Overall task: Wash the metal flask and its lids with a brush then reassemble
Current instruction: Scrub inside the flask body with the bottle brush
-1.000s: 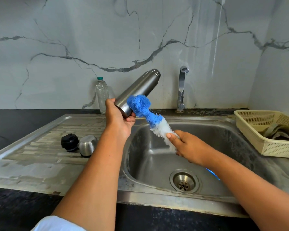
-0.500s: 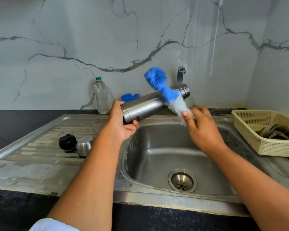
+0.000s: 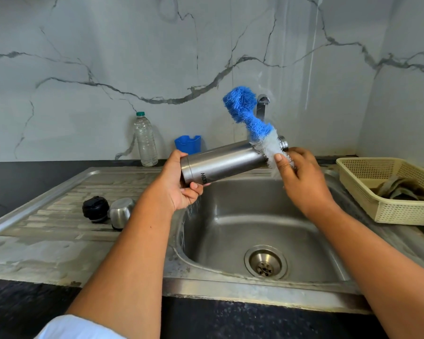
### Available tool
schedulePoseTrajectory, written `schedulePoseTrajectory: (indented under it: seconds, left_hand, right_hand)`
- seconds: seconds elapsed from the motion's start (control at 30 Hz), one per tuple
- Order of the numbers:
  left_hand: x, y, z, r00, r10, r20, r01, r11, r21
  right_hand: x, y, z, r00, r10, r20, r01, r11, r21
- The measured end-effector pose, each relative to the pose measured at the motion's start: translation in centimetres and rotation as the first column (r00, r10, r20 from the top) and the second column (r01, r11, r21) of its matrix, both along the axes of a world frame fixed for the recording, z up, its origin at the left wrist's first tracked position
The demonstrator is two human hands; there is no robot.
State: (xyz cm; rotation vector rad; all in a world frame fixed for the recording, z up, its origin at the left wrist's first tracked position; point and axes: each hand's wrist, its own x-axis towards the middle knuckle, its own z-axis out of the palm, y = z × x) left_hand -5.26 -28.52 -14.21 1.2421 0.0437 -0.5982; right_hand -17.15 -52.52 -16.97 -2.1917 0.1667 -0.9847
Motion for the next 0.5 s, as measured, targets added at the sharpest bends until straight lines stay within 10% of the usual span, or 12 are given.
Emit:
schedulePoseTrajectory:
  seconds: [0.5]
  left_hand:
    - [-1.0, -0.9, 0.4, 0.95, 0.047, 0.308, -0.085, 0.99, 0.11]
  right_hand:
    - [1.0, -0.6, -0.9, 0.992, 0.125, -0.023, -0.107, 0.92, 0.377]
